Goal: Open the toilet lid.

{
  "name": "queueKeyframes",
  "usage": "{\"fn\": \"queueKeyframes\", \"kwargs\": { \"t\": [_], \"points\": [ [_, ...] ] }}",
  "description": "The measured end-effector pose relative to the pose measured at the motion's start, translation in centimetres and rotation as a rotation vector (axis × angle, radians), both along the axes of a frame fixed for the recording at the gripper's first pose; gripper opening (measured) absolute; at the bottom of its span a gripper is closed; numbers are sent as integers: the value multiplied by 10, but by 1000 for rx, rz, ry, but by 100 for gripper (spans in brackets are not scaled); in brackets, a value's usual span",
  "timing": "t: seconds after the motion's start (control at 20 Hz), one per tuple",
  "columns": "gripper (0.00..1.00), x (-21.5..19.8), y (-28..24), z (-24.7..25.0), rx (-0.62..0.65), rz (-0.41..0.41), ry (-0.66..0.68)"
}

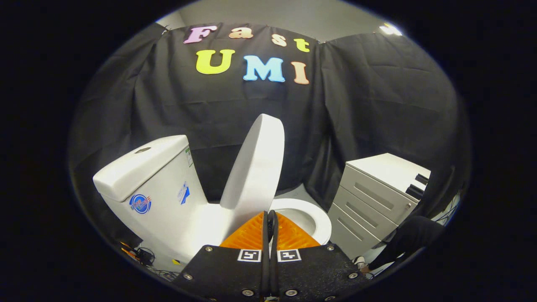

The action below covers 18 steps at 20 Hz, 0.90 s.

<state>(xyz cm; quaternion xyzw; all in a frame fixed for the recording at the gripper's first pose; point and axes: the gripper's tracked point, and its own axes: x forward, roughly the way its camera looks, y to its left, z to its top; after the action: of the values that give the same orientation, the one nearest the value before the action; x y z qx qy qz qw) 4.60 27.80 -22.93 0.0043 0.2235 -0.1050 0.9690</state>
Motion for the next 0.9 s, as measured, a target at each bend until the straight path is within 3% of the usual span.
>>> {"fn": "queueKeyframes", "kwargs": {
  "t": [0.9],
  "points": [
    [0,9,124,33,-230,233,-59]
  ]
}}
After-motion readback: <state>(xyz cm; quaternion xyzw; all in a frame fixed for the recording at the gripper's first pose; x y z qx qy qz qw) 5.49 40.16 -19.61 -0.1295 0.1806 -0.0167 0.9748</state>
